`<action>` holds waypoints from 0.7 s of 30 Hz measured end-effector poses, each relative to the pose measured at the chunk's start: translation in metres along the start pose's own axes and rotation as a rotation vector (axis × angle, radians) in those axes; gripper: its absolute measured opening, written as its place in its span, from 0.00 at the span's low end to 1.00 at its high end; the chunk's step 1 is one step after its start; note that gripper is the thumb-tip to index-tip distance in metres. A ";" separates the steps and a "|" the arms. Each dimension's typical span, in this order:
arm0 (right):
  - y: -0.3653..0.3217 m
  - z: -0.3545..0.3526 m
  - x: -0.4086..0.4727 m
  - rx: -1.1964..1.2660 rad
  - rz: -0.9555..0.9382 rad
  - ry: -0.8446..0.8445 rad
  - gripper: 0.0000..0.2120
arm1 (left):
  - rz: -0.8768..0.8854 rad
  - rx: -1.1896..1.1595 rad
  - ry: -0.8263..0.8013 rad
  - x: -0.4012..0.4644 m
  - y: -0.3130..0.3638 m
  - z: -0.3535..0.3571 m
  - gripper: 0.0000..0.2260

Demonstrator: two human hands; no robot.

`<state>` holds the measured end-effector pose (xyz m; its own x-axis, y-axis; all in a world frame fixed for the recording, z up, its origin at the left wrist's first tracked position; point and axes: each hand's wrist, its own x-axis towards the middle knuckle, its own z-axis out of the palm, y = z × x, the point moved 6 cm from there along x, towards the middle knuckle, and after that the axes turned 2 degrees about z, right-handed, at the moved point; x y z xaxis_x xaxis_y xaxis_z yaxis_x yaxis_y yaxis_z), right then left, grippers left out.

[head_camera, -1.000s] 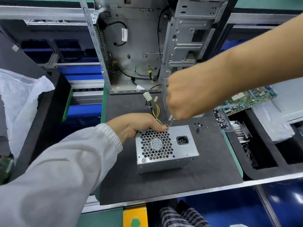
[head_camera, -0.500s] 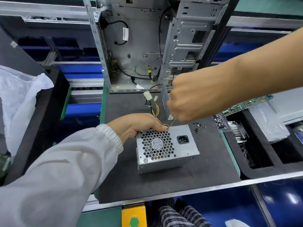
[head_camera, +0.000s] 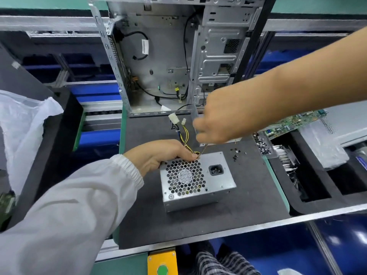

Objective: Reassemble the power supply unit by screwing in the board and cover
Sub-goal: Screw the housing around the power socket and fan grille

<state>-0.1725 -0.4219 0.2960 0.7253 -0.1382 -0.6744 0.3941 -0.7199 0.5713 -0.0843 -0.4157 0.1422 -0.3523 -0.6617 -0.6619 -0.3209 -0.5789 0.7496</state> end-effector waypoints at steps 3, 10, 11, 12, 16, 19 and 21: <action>-0.019 -0.025 0.003 -0.116 -0.038 0.183 0.09 | -0.013 -0.032 -0.006 -0.001 -0.001 0.001 0.05; -0.003 0.067 -0.006 1.815 0.536 -0.676 0.20 | -0.014 -0.007 -0.027 -0.005 -0.002 0.003 0.12; -0.006 0.084 -0.015 2.015 0.557 -0.668 0.20 | 0.014 0.024 -0.037 -0.005 -0.002 0.003 0.13; -0.011 0.099 -0.023 2.126 0.535 -0.616 0.19 | 0.043 0.053 -0.046 -0.006 -0.001 0.003 0.12; -0.042 0.158 -0.027 2.009 0.671 -0.050 0.13 | 0.103 0.184 -0.010 -0.007 0.003 0.005 0.15; -0.085 0.190 0.007 1.662 0.876 0.192 0.08 | 0.100 0.232 0.038 -0.005 0.007 0.006 0.18; -0.102 0.202 0.030 1.526 1.081 0.247 0.10 | 0.064 0.190 0.051 -0.004 0.006 0.005 0.17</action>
<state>-0.3048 -0.4899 0.1225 0.3932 -0.8965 -0.2044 -0.8977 -0.3261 -0.2964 -0.0896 -0.4139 0.1488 -0.3337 -0.7206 -0.6078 -0.4607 -0.4379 0.7720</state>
